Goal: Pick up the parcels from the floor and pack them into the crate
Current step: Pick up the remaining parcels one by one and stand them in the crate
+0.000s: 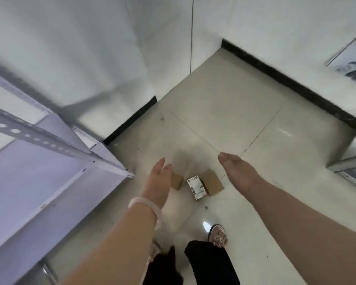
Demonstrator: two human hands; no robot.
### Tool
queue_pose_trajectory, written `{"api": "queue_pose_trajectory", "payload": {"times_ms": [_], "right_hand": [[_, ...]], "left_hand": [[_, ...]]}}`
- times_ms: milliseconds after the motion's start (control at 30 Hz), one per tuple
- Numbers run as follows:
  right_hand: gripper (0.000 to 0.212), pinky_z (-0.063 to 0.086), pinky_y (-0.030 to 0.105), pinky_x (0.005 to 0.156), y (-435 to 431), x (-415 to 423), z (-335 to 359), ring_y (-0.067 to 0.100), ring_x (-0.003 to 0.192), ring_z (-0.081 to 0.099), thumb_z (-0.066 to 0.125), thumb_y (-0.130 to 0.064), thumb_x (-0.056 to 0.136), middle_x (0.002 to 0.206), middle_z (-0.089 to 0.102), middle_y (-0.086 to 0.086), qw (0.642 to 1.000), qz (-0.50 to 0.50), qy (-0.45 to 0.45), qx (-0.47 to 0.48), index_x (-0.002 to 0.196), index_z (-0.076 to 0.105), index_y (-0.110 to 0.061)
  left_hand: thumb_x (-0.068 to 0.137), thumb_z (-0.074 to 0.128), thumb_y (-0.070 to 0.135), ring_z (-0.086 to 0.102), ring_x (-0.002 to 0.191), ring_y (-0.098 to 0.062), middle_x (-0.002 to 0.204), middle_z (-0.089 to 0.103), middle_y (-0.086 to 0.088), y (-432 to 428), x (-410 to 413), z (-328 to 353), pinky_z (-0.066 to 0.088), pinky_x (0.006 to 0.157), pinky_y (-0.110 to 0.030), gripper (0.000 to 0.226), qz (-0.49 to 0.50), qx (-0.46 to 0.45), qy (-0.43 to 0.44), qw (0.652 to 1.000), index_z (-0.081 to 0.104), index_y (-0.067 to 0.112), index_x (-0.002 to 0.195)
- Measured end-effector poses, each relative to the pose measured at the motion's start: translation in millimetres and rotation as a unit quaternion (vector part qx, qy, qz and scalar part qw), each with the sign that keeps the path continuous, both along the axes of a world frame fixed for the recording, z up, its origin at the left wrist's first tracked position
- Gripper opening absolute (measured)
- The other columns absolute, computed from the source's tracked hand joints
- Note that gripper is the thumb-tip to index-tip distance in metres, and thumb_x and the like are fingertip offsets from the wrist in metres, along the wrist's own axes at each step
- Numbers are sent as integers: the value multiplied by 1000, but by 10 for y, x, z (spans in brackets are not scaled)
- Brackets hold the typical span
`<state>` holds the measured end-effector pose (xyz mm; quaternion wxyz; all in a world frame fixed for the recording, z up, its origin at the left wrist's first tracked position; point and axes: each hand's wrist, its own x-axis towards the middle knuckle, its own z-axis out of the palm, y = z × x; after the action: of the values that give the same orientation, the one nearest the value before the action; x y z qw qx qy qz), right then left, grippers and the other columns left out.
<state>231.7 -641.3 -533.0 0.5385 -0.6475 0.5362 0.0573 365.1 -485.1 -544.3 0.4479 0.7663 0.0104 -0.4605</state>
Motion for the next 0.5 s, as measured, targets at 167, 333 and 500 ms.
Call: {"api": "queue_pose_trajectory", "payload": {"times_ms": [167, 333, 500], "right_hand": [[30, 39, 22, 63, -89, -16, -1885, 8, 74, 58, 43, -36, 98, 91, 67, -2, 988, 79, 125, 53, 116, 60, -19], [26, 38, 16, 67, -25, -12, -3580, 11, 83, 61, 40, -31, 99, 98, 66, -3, 985, 78, 145, 58, 109, 64, -27], [40, 51, 44, 91, 119, -14, -4784, 22, 104, 61, 44, -21, 98, 125, 60, 1, 991, 44, 103, 76, 138, 48, -27]], "left_hand": [[97, 45, 37, 47, 130, -19, 142, 50, 1, -85, -37, -1613, 30, 116, -45, 42, 16, 70, 29, 997, 42, 37, 140], [99, 45, 31, 38, 133, -7, 148, 42, 6, -269, -159, -3269, 22, 112, -23, 41, 17, 74, 53, 996, 44, 35, 140], [101, 43, 20, 50, 95, 22, 120, 51, 21, -524, -389, -4541, 36, 85, 0, 33, -4, 47, 79, 996, 51, 31, 131]]}}
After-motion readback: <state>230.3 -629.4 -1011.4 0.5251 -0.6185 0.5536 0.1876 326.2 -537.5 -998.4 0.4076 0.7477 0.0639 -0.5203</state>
